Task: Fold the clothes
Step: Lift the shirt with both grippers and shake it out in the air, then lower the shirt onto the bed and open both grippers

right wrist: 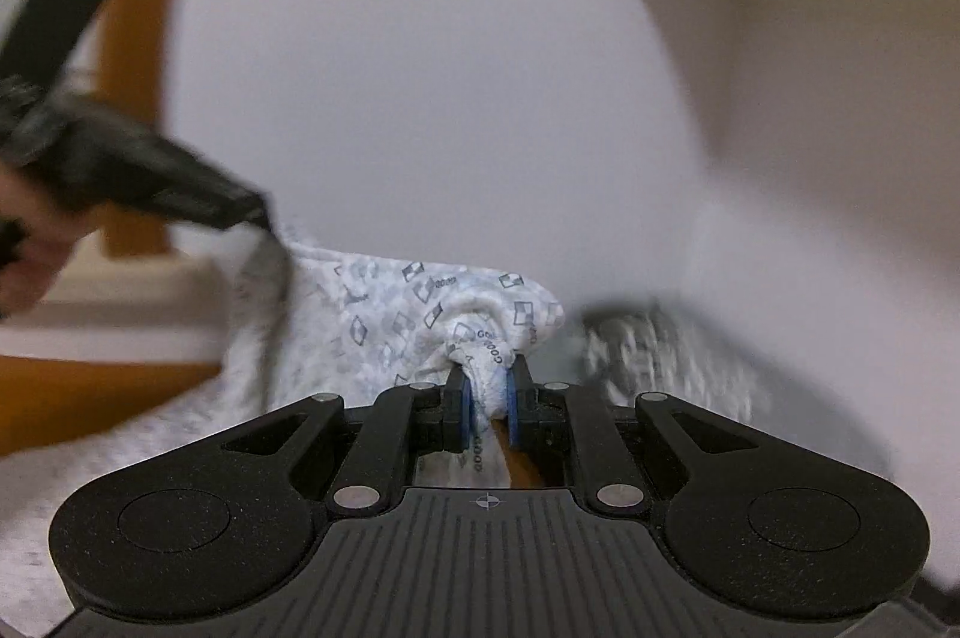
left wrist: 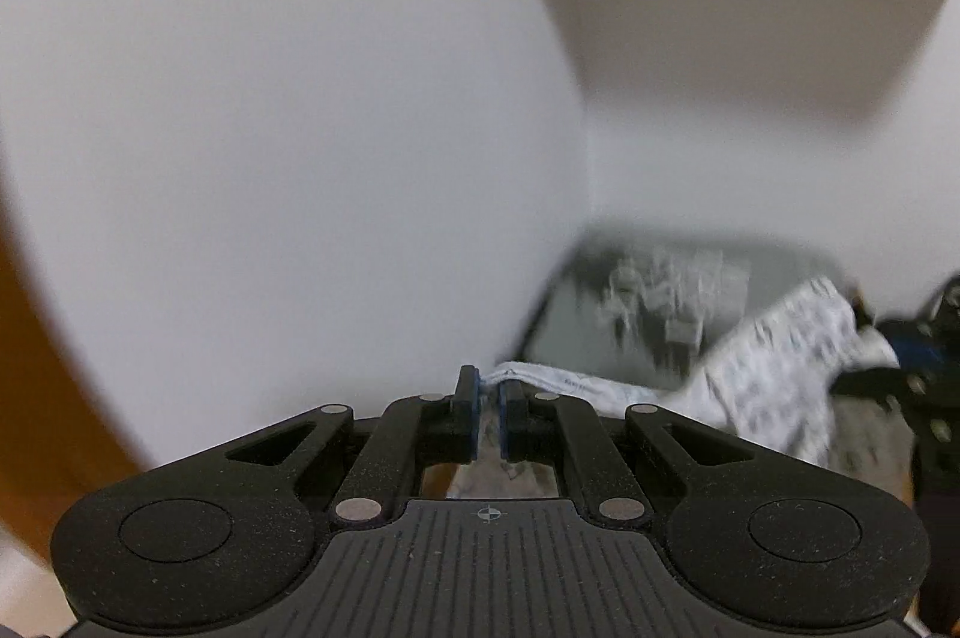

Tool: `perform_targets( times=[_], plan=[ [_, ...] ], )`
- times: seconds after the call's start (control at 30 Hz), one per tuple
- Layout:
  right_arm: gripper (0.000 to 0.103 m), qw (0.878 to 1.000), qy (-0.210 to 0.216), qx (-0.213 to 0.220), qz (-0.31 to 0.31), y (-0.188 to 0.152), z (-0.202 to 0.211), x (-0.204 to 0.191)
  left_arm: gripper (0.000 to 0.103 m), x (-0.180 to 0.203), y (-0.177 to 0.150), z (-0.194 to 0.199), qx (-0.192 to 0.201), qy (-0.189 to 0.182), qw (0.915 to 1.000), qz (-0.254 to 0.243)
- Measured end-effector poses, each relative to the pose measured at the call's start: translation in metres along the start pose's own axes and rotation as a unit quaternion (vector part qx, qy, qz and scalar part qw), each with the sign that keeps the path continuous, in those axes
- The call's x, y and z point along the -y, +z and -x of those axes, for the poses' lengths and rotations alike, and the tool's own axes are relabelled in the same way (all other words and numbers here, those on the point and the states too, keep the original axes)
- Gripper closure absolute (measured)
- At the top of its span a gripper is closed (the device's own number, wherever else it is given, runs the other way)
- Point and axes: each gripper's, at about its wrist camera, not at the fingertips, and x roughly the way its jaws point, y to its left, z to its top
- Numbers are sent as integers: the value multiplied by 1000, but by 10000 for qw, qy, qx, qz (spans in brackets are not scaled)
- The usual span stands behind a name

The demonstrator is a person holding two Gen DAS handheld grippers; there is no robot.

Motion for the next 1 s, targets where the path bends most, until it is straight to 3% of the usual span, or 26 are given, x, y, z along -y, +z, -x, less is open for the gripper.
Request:
perform_targets(
  times=[0.1, 0.17, 0.33, 0.63, 0.73, 0.83, 0.9, 0.93, 0.97, 1.0],
  plan=[
    [80, 9976, 80, -601, -335, -19, -34, 17, 80, 6, -18, -23, -335, -84, 9994, -44],
    [73, 9965, 118, -708, -439, -27, -41, 23, 61, 8, -27, -28, -448, -121, 9989, -34],
    [71, 9931, 497, -779, -721, -51, -31, 37, 45, -6, -57, -8, -390, -112, 9991, 121],
    [69, 9866, 952, -1127, -690, -105, 15, 31, 35, 12, -112, 38, -329, -362, 9969, 625],
    [59, 9850, 1041, -1223, -627, -115, 31, 22, 34, 16, -132, 47, -281, -355, 9964, 711],
    [58, 9839, 1037, -1343, -567, -125, 41, 14, 33, 11, -147, 52, -238, -395, 9952, 862],
    [62, 9848, 992, -1334, -498, -128, 39, 10, 33, 5, -155, 50, -248, -397, 9948, 900],
    [85, 9851, 992, -1322, -470, -128, 38, 10, 33, 2, -160, 49, -252, -376, 9949, 901],
    [100, 9850, 974, -1337, -490, -126, 36, 10, 33, -1, -163, 48, -243, -370, 9948, 922],
    [100, 9861, 894, -1309, -503, -123, 36, 11, 33, -5, -165, 47, -231, -365, 9946, 946]
  ],
)
